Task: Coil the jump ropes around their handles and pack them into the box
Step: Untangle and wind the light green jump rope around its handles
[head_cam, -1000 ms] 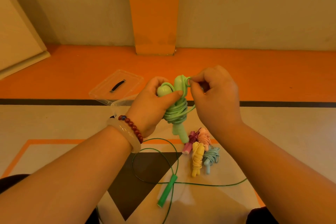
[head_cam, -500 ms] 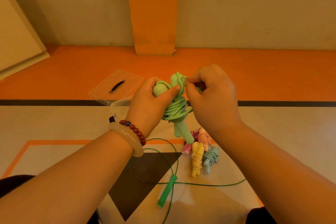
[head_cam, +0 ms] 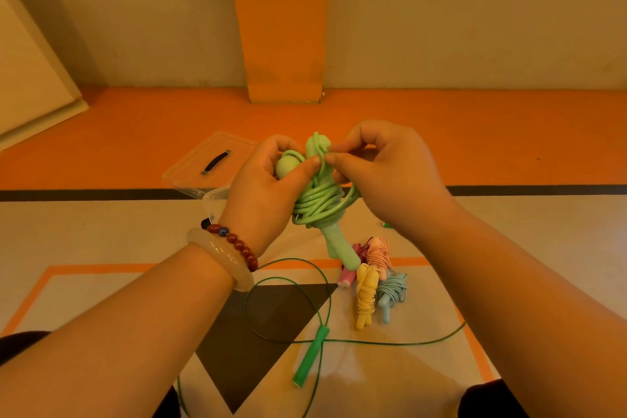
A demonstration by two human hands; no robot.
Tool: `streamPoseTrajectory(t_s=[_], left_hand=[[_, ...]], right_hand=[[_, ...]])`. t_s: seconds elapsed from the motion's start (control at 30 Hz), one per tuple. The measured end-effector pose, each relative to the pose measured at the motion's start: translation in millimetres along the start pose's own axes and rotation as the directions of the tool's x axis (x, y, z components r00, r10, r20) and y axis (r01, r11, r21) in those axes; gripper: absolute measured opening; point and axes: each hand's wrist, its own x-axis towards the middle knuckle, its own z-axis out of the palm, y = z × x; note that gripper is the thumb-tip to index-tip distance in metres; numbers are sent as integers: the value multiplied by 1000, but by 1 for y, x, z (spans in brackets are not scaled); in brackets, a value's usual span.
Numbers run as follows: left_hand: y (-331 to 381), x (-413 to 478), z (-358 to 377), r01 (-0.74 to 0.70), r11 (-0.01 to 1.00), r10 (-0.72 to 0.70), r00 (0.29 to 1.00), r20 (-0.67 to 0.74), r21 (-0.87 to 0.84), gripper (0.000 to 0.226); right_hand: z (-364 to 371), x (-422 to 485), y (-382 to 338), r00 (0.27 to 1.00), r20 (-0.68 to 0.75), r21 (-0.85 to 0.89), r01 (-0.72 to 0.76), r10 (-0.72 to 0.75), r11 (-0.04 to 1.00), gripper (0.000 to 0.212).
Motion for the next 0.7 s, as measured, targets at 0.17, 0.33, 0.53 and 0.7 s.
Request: streamPoseTrajectory(t_s=[0.17, 0.33, 0.53, 0.7], left_hand=[[2, 0, -1, -97, 995, 96, 993, 68, 6, 26], [-2, 0, -3, -169, 981, 164, 985, 56, 96, 35], [-12, 4, -7, -307, 907, 266, 948, 175, 288, 43], [-16, 7, -8, -393, 866, 326, 912, 248, 308, 45]], right_hand=[[-1, 0, 4, 995, -44, 90, -88, 93, 992, 16], [-4, -1, 5, 995, 7, 114, -95, 95, 989, 18], [1, -3, 8, 996, -25, 120, -83, 86, 989, 14], [6, -6, 10, 987, -64, 240, -130, 149, 962, 17]])
